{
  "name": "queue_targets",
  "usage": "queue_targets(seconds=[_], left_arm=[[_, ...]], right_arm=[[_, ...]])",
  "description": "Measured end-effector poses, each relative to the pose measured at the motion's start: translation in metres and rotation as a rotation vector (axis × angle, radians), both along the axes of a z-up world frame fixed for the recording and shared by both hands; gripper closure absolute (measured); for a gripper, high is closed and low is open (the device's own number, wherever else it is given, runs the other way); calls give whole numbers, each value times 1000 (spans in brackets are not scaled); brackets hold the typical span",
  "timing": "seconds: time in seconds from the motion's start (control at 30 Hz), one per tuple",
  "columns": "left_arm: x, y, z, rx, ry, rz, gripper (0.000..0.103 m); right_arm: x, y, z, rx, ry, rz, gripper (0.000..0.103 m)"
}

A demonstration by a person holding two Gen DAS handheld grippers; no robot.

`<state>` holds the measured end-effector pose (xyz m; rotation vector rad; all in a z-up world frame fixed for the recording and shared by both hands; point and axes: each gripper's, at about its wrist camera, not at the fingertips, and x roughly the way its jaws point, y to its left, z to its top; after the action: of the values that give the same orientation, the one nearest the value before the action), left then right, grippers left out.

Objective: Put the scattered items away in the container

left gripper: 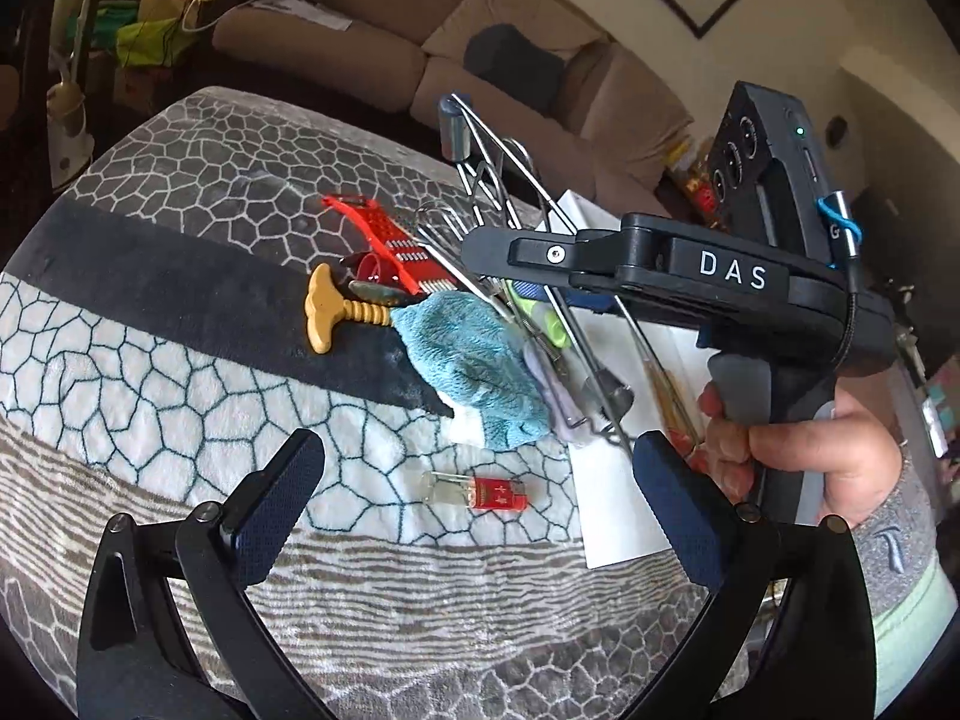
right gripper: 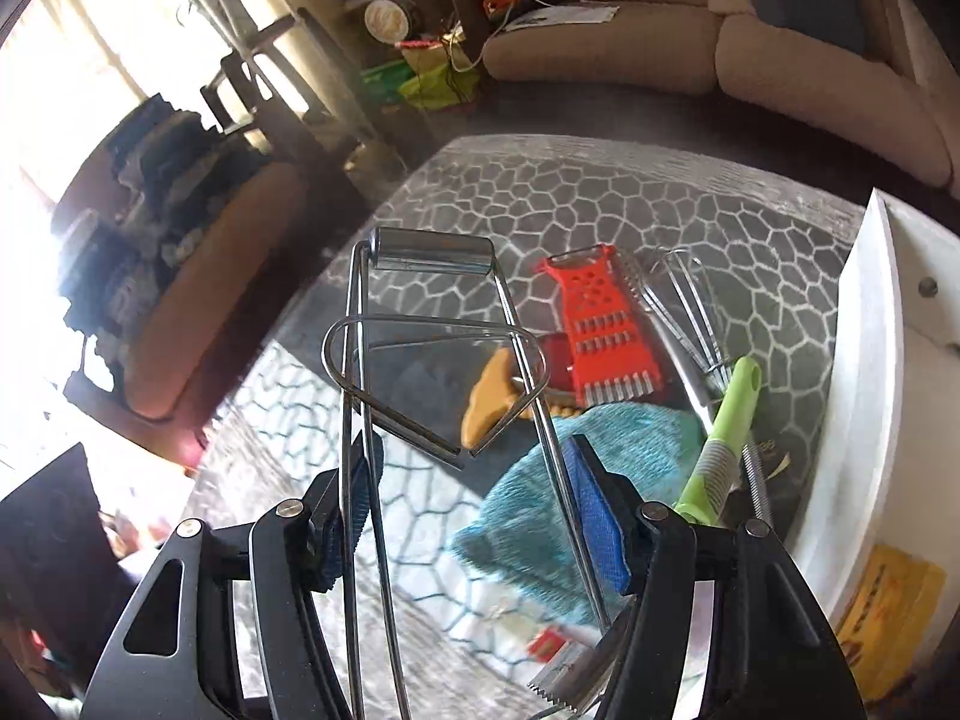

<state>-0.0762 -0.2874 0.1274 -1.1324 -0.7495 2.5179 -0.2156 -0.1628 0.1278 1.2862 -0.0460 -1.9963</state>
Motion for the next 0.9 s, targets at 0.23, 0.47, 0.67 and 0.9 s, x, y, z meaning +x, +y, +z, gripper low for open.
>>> queue_targets(seconds=[0.23,0.47,0.67,0.9], left_arm=[[14,29,25,-73,62,-53,0],[31,44,46,28,71,-145,0],[40,67,58,29,120,-176,0],[39,86,83,57,172,-232,0]], right_arm=[[42,19,25,-177,-112,-42,42],[65,52,42,-185,-65,-108,43],[82,68,59,-196,-20,-109,43],[93,102,82,-291,-56,-119,78]])
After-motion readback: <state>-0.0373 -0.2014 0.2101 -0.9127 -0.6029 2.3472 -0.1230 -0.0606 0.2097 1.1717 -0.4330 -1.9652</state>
